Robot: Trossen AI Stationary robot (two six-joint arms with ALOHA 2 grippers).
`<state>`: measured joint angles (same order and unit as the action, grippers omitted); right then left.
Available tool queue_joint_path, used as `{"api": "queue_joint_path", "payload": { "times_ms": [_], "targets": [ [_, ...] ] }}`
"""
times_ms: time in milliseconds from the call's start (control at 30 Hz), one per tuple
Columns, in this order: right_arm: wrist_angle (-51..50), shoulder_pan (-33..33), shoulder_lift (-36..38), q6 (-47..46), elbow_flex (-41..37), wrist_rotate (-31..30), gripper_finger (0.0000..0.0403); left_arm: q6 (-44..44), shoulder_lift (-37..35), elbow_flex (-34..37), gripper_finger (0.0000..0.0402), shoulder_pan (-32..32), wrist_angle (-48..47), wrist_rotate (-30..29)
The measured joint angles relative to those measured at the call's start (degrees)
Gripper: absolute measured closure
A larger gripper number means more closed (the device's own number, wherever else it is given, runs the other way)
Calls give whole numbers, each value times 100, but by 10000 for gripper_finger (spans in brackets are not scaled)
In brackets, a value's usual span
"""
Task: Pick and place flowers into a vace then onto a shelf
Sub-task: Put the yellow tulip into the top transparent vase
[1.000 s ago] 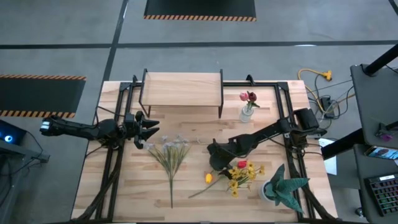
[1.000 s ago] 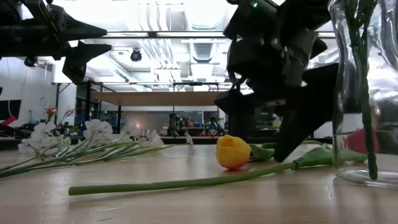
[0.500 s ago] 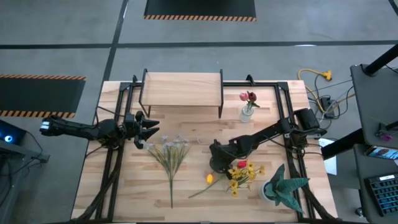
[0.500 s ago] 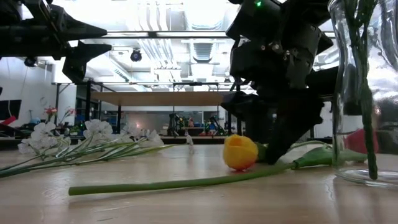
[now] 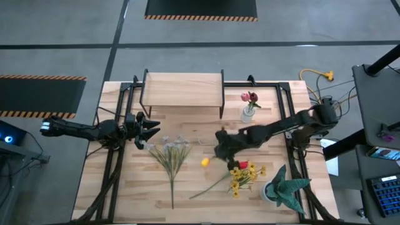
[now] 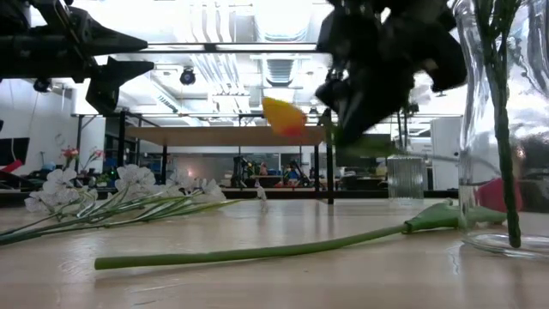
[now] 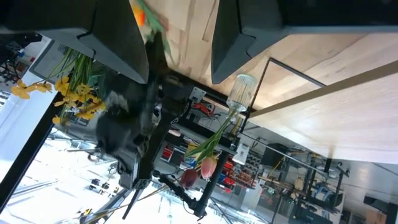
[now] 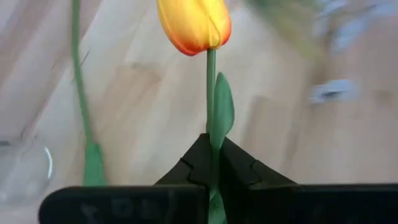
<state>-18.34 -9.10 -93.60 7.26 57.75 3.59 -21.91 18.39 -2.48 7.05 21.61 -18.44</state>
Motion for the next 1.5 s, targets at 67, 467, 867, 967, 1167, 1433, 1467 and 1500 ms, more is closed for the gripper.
{"api": "queue_joint_path", "payload": {
  "times_ms": [67,467,867,967,1167,1433,1467,1500],
  "targets": [
    [-24,119,378,-93,-2,0,394,2,-2,0,242,0,2,0],
    [198,642,2865,-730,-15,-474,394,-9,-2,0,242,0,2,-11],
    [1797,639,4538,-285,-443,-2768,394,-9,-2,0,242,0,2,-61],
    [2205,640,4724,-79,-673,-3559,394,-9,-2,0,242,0,2,-61],
    [2379,637,4931,435,-869,-5050,394,-9,0,0,242,0,2,-63],
    [1614,659,4861,623,-901,-6314,394,-9,1,0,242,0,2,-67],
    [1609,690,4811,617,-931,-6524,394,-9,2,0,242,0,2,-72],
    [1605,740,4760,558,-960,-6706,394,-8,2,0,242,-2,2,-80]
  ]
}}
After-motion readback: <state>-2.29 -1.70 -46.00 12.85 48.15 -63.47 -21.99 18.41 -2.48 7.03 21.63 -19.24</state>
